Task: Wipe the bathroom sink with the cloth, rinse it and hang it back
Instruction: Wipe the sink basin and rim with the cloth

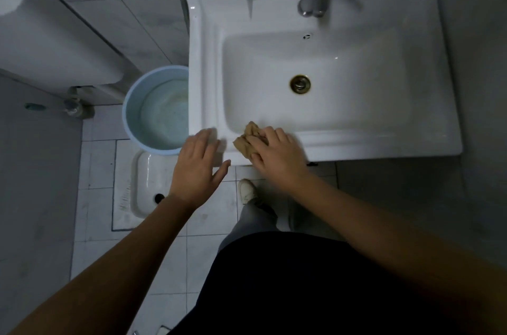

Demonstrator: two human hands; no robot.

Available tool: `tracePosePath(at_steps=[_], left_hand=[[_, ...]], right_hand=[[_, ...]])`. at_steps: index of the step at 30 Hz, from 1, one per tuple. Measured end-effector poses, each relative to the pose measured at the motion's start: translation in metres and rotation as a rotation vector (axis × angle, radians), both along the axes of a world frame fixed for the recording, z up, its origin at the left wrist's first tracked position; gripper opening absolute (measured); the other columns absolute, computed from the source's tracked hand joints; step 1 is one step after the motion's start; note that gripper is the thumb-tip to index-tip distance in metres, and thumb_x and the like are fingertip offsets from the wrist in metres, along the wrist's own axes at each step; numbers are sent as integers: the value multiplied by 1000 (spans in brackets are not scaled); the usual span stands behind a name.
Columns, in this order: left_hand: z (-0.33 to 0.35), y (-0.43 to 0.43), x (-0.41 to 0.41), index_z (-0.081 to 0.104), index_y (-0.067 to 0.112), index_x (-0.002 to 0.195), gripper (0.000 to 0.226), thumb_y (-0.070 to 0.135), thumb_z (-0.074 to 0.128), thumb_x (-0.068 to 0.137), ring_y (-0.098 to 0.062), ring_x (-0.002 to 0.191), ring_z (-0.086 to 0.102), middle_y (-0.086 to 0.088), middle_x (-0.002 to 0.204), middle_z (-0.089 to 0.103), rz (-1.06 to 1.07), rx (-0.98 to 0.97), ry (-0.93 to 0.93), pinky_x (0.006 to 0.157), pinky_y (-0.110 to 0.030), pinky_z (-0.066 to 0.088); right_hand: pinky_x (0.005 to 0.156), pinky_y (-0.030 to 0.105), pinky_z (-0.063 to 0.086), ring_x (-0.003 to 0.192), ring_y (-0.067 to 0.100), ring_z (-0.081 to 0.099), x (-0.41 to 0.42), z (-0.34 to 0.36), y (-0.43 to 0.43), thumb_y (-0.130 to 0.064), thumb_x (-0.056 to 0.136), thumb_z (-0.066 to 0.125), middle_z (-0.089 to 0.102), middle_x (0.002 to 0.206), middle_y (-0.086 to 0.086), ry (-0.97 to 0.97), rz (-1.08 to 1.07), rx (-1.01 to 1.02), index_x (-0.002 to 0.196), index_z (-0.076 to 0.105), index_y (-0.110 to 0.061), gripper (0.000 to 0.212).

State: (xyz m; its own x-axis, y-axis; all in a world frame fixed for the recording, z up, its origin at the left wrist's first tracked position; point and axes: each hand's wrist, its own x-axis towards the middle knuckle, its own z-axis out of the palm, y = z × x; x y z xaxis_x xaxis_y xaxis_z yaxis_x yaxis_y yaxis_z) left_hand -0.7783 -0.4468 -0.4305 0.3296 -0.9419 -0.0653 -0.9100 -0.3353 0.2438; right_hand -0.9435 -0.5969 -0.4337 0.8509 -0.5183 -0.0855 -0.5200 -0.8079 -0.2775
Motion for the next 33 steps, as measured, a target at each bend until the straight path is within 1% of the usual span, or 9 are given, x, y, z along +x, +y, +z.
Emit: tracePosePath(at_steps=[6,10,13,14,16,19,22,29,33], left_hand=[[-8,-47,-65,60,6,133,51,43,51,100,-36,132,52,-18,142,56,-94,-13,71,112,-45,41],[-11,-61,-95,59,7,133,54,46,48,98,-35,132,50,-16,140,56,-28,-15,110,112,-46,39],[-14,-61,-100,59,7,132,56,49,48,97,-36,132,50,-17,140,55,1,-17,99,112,-48,38],[-15,-60,-99,60,7,132,57,50,48,97,-37,132,50,-17,140,55,0,-19,96,112,-48,38],[-16,-60,-98,60,6,131,58,51,47,96,-37,131,50,-17,139,56,2,-27,93,112,-48,38],[-15,-64,-100,60,8,130,60,55,46,96,-35,131,50,-15,138,56,30,-19,107,110,-48,39],[-15,-68,-99,59,10,130,58,56,47,97,-33,131,50,-13,137,56,30,-11,110,109,-46,39],[-21,-91,-94,61,9,123,52,51,47,95,-35,128,51,-16,135,58,71,-36,110,106,-47,40],[-26,-100,-93,63,5,116,50,47,45,94,-38,120,56,-19,128,63,97,-73,64,101,-47,43]], right_hand=[[82,39,45,97,30,56,-119,1,-70,-34,89,44,61,115,9,62,-164,-106,129,61,-22,46],[83,44,47,100,31,53,-209,7,-125,-34,98,38,59,116,13,201,-355,-131,131,58,-19,42],[82,44,49,97,35,55,-252,14,-152,-31,98,45,59,111,16,205,-470,-215,123,62,-14,35],[80,44,51,94,37,56,-257,13,-155,-23,92,57,60,107,17,206,-447,-242,121,64,-11,32],[77,45,54,90,40,58,-256,7,-160,-6,76,77,60,102,21,204,-414,-251,120,65,-6,46],[88,47,49,102,40,55,-241,3,-174,-15,90,64,56,116,22,155,-558,-147,134,58,-11,45],[95,45,45,112,36,50,-229,-3,-195,-24,97,54,49,127,21,166,-595,-117,140,51,-15,44],[95,45,49,113,36,50,-204,-10,-241,-23,97,55,46,129,21,150,-554,-157,141,48,-13,46],[95,45,47,115,39,51,-176,-9,-282,-23,98,55,43,135,23,177,-541,-190,146,43,-13,51]])
